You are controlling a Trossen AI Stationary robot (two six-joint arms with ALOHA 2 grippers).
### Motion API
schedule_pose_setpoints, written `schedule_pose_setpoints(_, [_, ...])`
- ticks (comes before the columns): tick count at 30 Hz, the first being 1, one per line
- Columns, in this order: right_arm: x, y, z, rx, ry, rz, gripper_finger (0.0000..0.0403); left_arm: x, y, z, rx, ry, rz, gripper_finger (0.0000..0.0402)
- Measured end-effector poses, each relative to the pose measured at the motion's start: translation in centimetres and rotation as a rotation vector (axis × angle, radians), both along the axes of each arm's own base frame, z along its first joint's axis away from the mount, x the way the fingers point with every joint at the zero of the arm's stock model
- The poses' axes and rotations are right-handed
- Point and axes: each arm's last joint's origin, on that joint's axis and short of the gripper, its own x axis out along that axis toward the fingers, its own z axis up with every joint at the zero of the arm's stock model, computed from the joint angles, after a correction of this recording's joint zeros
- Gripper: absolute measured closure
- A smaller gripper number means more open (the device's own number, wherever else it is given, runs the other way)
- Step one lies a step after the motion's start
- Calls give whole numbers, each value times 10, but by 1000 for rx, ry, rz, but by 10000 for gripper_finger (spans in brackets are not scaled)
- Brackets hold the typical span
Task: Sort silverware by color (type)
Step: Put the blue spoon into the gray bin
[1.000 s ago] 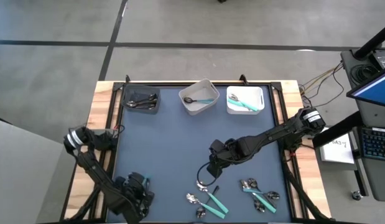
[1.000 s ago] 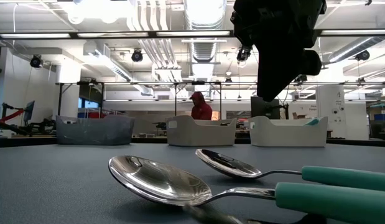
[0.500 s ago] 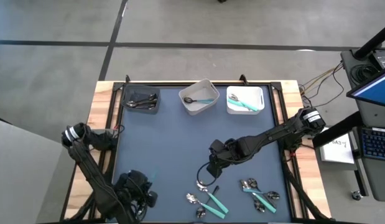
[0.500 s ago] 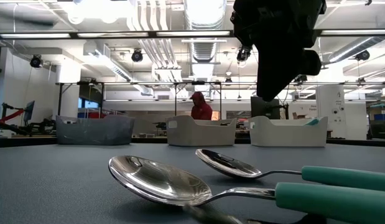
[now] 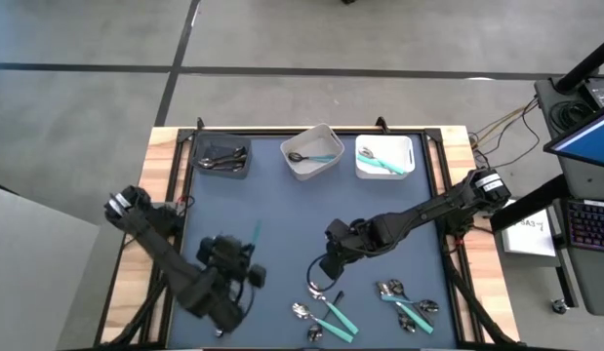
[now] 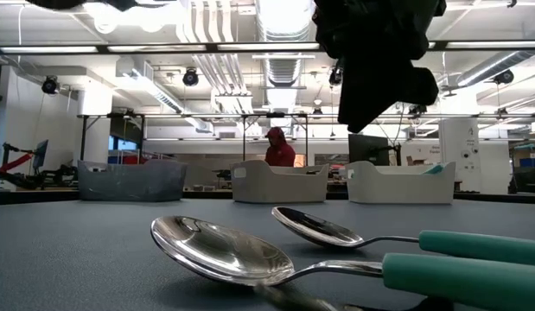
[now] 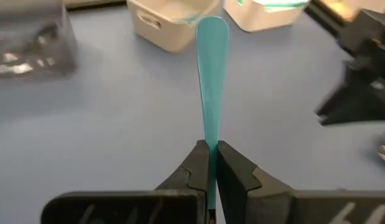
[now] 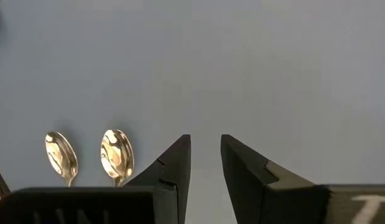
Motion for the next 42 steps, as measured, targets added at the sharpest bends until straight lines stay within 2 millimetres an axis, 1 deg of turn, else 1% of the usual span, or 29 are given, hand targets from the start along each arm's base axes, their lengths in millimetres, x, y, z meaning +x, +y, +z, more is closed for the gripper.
schedule_pose_setpoints(3, [3, -9, 0, 1, -1, -37, 323, 14, 25, 6, 44, 70, 3, 402])
schedule_pose_setpoints(8, [7, -29, 0, -24, 5, -57, 323, 38, 75, 18, 115, 194, -23, 402])
schedule_pose_setpoints(13, [11, -52, 0, -53, 13, -68, 323, 69, 131, 24, 184, 295, -84, 402])
schedule_pose_setpoints(15, [11, -64, -1, -67, 33, -81, 323, 83, 158, 25, 202, 326, -115, 401])
schedule_pose_setpoints(17, [9, -76, -3, -79, 80, -104, 323, 95, 187, 27, 210, 333, -141, 401])
schedule_pose_setpoints(20, [-1, -96, -6, -137, 188, -171, 323, 107, 233, 29, 208, 320, -192, 401])
schedule_pose_setpoints(23, [-13, -115, -8, -221, 308, -289, 323, 111, 273, 32, 223, 285, -202, 401])
schedule_pose_setpoints(25, [-20, -125, -8, -269, 364, -361, 323, 111, 294, 34, 229, 247, -211, 401])
schedule_pose_setpoints(29, [-25, -139, -12, -292, 386, -423, 323, 113, 323, 29, 233, 140, -292, 401])
schedule_pose_setpoints(32, [-25, -147, -16, -291, 378, -437, 323, 114, 341, 22, 251, 80, -296, 401])
schedule_pose_setpoints(34, [-26, -152, -19, -290, 379, -445, 323, 112, 350, 14, 250, 85, -277, 401])
schedule_pose_setpoints(36, [-27, -157, -21, -286, 374, -463, 323, 115, 359, 6, 264, 68, -283, 401])
schedule_pose_setpoints(38, [-29, -161, -24, -284, 380, -474, 323, 116, 366, -2, 238, 66, -348, 401])
schedule_pose_setpoints(40, [-31, -165, -27, -282, 385, -485, 323, 123, 373, -9, 227, 26, -413, 393])
schedule_pose_setpoints(42, [-33, -167, -29, -281, 396, -491, 323, 129, 379, -22, 219, 41, -427, 381])
